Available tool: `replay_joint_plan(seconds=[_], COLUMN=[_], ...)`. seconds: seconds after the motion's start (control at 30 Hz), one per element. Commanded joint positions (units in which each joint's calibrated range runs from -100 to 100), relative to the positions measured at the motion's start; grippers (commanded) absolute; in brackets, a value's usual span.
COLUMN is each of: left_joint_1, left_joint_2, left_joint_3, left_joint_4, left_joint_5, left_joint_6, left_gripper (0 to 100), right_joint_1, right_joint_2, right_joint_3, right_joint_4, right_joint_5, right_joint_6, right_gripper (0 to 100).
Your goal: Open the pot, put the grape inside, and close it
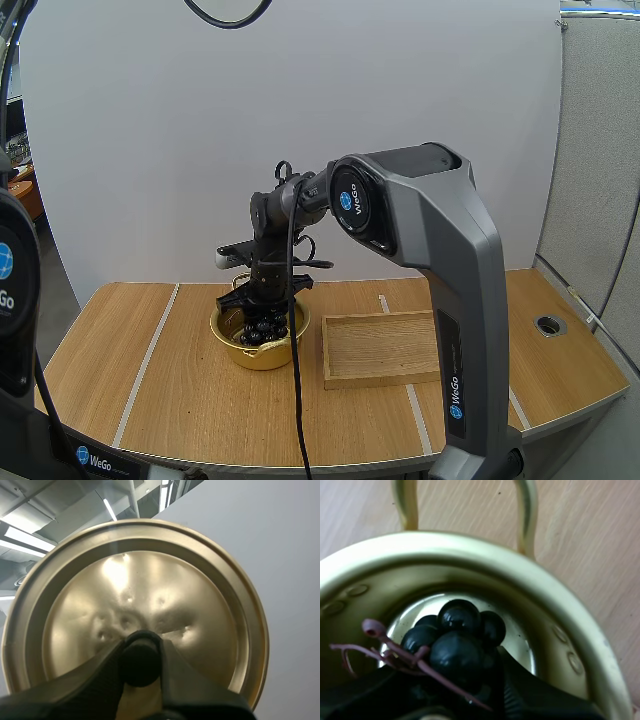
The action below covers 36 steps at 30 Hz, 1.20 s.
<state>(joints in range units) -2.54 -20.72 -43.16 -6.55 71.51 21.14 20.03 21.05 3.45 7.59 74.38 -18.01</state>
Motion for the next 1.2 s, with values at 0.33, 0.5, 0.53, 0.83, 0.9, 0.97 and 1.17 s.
replay_joint_plan(seconds=[0.33,0.5,0.53,0.83,0.9,0.97,1.17], left_joint_1=[-0.18,-0.18,-0.18,-0.18,-0.18,-0.18,-0.18], left_joint_2=[-0.3,-0.3,-0.3,-0.3,-0.3,-0.3,-0.3], left_joint_3=[-0.4,-0.4,-0.4,-0.4,-0.4,-0.4,-0.4], left_joint_4=[0.5,0.5,0.5,0.5,0.5,0.5,0.5], left_joint_5=[-1.4,-1.4,-1.4,-1.4,-1.4,-1.4,-1.4], left_joint_6=[-0.5,-0.5,-0.5,-0.5,-0.5,-0.5,-0.5], left_gripper=[0,0,0,0,0,0,0], right_joint_1=[-0.2,-0.2,-0.2,-0.2,-0.2,-0.2,-0.3], right_joint_2=[-0.4,-0.8,-0.8,-8.9,-11.6,-14.7,-25.3], right_joint_3=[-4.2,-4.5,-5.0,-7.2,-7.2,-7.2,-7.2], right_joint_4=[1.0,0.8,0.7,0.3,0.0,-0.6,-0.6], right_joint_5=[6.2,5.8,6.5,10.5,13.3,15.8,22.3], right_joint_6=[-1.1,-1.1,-1.1,-0.6,-0.6,-0.6,-0.6], right_gripper=[100,100,100,100,100,100,100])
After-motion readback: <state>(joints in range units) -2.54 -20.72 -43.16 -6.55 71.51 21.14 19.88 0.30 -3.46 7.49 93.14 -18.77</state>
